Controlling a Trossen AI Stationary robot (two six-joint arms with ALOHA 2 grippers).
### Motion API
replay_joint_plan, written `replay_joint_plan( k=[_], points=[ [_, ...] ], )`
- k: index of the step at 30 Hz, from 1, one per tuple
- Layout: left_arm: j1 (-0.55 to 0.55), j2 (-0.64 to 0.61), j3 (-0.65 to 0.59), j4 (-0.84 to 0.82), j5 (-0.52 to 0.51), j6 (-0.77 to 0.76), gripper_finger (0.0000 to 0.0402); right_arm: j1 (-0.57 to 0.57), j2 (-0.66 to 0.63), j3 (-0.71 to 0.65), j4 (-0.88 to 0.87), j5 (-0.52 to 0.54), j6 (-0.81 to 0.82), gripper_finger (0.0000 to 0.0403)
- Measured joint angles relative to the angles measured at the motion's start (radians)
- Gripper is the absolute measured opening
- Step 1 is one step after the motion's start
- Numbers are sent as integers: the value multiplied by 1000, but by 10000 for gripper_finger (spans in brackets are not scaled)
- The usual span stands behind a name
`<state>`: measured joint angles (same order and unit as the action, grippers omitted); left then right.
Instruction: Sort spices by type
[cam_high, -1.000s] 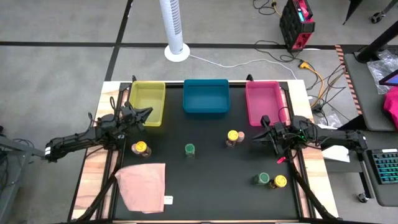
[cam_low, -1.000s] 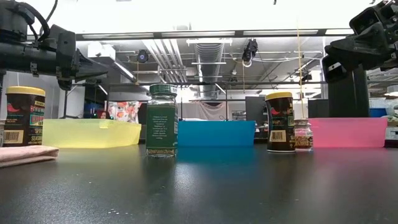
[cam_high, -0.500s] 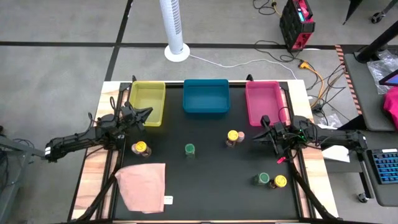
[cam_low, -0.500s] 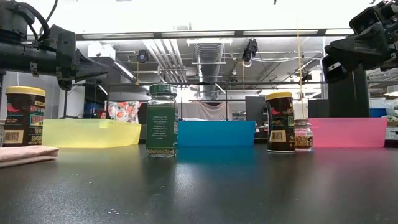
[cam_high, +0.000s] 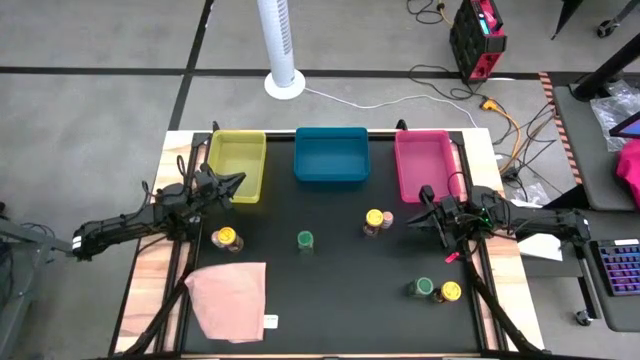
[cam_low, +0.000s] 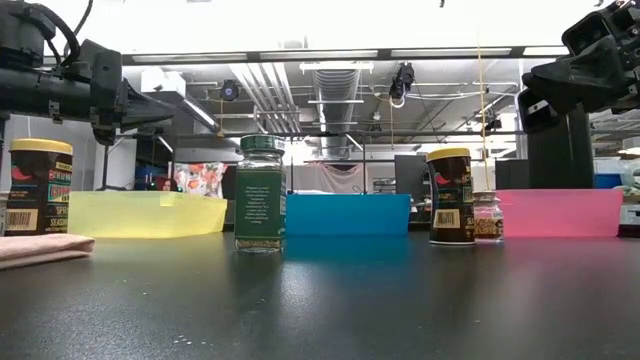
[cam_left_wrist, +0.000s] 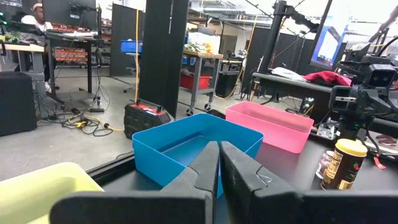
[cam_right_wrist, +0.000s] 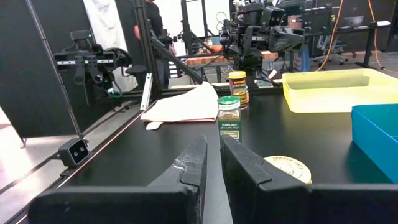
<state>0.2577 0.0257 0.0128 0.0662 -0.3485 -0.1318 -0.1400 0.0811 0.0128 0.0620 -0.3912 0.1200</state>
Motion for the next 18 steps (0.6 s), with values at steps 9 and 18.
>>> replay_joint_plan(
  k=[9,18],
  points=[
    [0,0,0,0,0,0,0,0,0,0,0,0,0,38],
    [0,0,0,0,0,0,0,0,0,0,33,-1,-129,38]
  ],
)
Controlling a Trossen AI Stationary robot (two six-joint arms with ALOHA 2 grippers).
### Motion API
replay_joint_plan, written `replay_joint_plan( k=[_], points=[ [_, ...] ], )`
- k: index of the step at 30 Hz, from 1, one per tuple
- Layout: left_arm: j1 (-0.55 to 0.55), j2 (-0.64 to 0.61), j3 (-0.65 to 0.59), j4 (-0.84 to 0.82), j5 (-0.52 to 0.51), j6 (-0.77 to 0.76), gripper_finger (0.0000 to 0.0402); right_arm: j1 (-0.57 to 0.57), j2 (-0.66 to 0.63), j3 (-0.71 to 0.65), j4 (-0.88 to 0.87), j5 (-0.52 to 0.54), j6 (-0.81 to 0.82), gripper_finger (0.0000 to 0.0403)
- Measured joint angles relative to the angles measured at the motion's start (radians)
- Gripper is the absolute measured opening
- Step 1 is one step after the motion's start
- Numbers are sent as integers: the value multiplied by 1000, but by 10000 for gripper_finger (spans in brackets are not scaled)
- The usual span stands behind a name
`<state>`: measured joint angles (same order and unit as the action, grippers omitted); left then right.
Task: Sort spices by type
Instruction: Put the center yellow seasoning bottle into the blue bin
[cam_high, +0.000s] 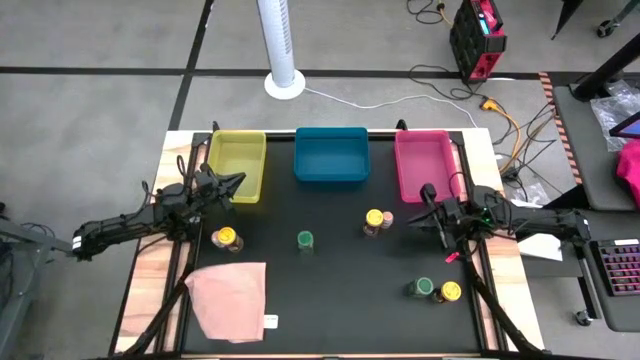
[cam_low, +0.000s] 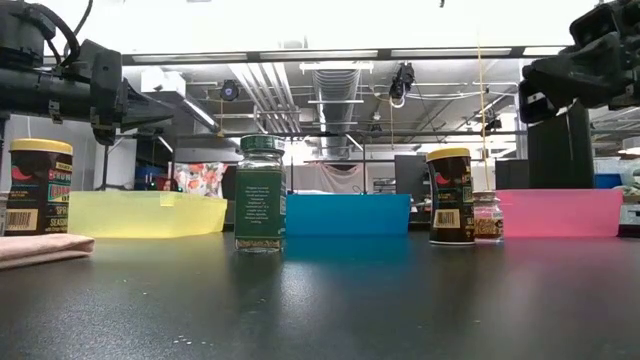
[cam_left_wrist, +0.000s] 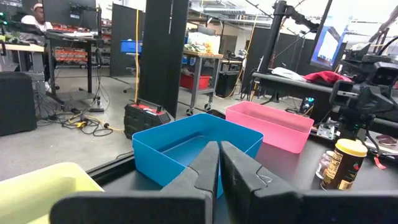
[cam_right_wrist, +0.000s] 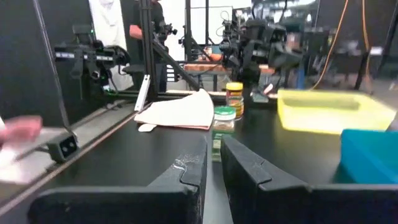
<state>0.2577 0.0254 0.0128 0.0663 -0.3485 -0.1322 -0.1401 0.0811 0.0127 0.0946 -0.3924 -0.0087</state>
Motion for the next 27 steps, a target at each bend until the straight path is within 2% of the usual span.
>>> replay_joint_plan(
  k=[3,10,17,20,25,27],
  points=[
    [0,0,0,0,0,0,0,0,0,0,-9,0,-24,38],
    [0,0,0,0,0,0,0,0,0,0,-11,0,67,38],
    [0,0,-1,5,0,0,0,0,0,0,-1,1,77,38],
    [0,0,-1,12,-13,-42,0,0,0,0,-1,10,129,38],
    [0,0,-1,12,-32,-67,0,0,2,0,-5,154,227,38],
    [-1,0,-1,4,-15,-151,0,0,2,0,5,220,228,38]
  ],
)
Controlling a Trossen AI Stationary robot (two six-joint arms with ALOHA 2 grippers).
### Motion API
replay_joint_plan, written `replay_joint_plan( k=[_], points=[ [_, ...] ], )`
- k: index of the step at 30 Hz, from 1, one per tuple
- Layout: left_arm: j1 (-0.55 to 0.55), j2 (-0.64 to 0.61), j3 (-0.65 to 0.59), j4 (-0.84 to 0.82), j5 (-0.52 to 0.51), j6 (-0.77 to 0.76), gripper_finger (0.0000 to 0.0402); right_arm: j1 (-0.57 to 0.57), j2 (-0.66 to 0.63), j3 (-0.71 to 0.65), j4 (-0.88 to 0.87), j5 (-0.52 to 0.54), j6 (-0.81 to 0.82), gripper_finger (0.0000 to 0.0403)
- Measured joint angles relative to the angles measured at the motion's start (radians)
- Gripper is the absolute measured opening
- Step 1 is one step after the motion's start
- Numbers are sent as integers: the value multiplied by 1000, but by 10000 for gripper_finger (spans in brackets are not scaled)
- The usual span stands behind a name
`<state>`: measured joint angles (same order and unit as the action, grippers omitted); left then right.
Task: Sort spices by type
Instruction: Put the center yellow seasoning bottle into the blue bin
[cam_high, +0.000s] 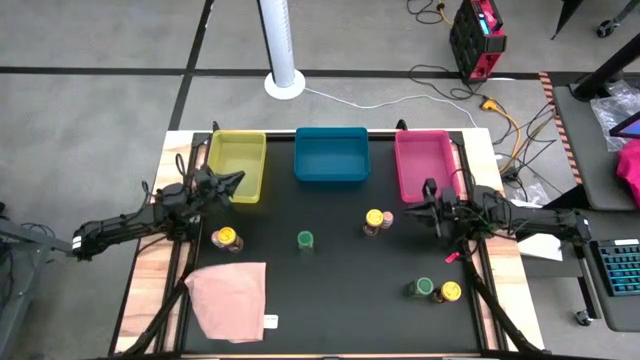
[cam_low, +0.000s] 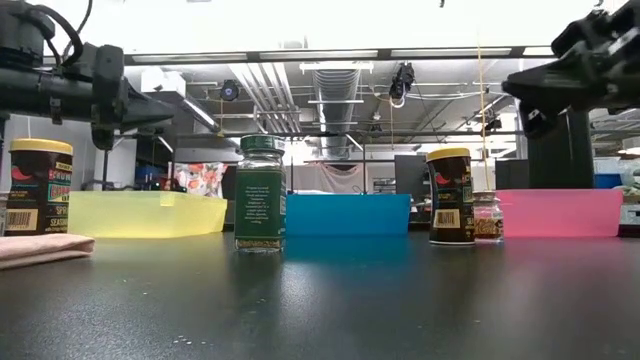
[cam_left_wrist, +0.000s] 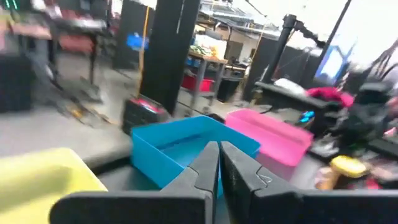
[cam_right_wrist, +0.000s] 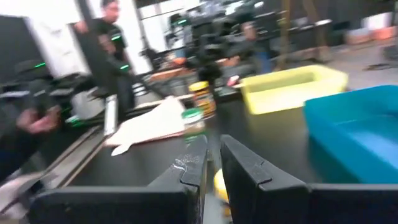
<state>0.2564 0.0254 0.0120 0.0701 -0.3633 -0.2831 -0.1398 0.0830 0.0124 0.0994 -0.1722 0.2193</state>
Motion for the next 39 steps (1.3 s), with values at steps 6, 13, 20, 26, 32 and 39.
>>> replay_joint_plan(
  k=[6,13,20,26,32,39],
  points=[
    [0,11,0,-1,25,-93,0,0,25,35,43,96,52,38],
    [-1,15,0,83,68,-61,0,0,217,225,-94,120,51,38],
    [-2,19,0,175,165,-30,0,0,491,504,-355,123,51,38],
    [-20,37,0,185,173,-42,0,0,688,741,-622,121,-3,38],
    [-92,131,0,353,254,-32,0,0,836,888,-794,120,-213,38],
    [-152,275,17,462,254,-11,0,0,943,952,-856,113,-296,38]
  ],
)
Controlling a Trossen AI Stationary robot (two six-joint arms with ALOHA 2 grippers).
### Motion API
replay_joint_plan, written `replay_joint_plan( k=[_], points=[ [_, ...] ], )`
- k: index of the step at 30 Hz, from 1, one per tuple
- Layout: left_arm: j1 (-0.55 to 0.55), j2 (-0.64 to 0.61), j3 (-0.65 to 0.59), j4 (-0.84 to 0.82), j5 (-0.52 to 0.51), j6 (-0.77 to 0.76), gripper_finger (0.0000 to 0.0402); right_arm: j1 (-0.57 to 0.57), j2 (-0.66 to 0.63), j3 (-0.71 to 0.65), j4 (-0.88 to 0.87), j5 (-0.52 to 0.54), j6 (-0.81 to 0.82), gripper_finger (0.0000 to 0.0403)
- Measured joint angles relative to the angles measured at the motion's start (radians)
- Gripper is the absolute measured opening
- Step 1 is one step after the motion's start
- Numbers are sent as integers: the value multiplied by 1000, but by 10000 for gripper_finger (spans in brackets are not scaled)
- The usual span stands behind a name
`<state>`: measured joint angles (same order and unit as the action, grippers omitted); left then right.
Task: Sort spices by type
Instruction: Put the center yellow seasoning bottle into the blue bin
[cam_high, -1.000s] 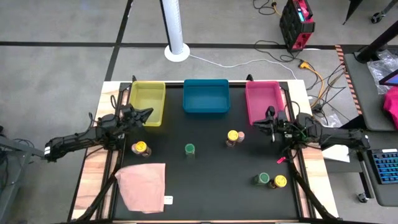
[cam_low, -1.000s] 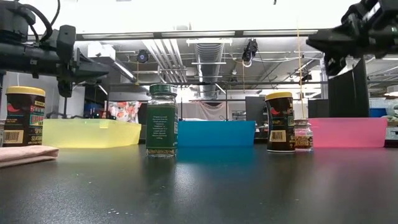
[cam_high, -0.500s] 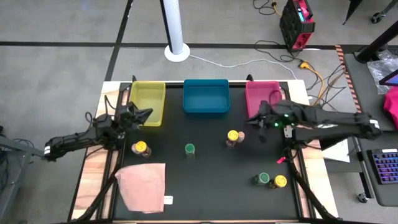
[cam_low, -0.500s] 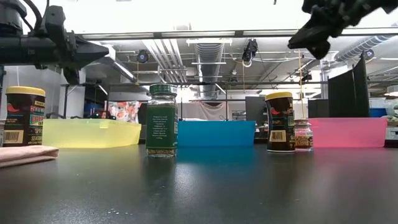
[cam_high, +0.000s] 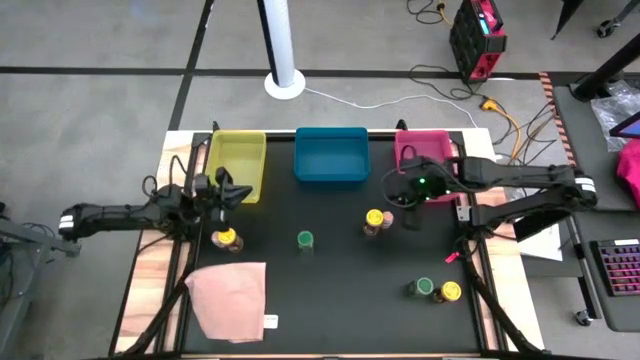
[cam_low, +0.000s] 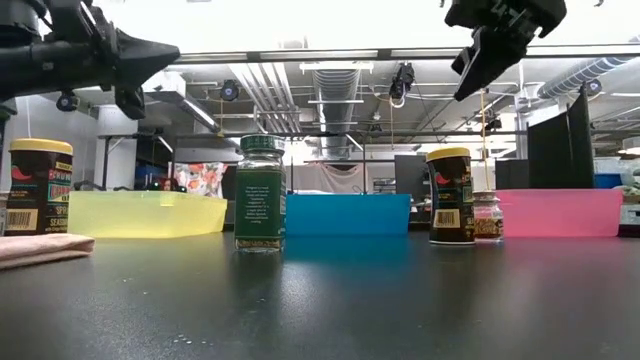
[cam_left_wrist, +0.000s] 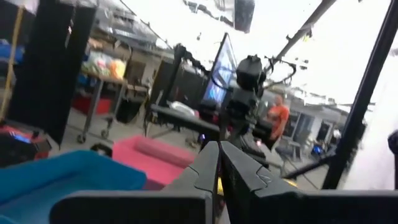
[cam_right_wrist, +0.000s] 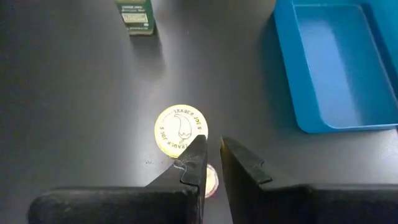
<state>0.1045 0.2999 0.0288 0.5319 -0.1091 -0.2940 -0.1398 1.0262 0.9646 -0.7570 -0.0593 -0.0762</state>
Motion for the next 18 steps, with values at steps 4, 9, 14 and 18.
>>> replay_joint_plan(
  k=[4,9,14,18],
  points=[
    [-49,110,22,25,-12,-11,0,0,42,18,7,0,75,38],
    [-130,270,99,58,-13,24,0,0,86,34,13,0,79,38],
    [-178,404,201,15,-69,112,0,0,114,44,16,0,58,38],
    [-181,486,267,-66,-93,154,0,0,128,44,17,0,58,38]
  ],
)
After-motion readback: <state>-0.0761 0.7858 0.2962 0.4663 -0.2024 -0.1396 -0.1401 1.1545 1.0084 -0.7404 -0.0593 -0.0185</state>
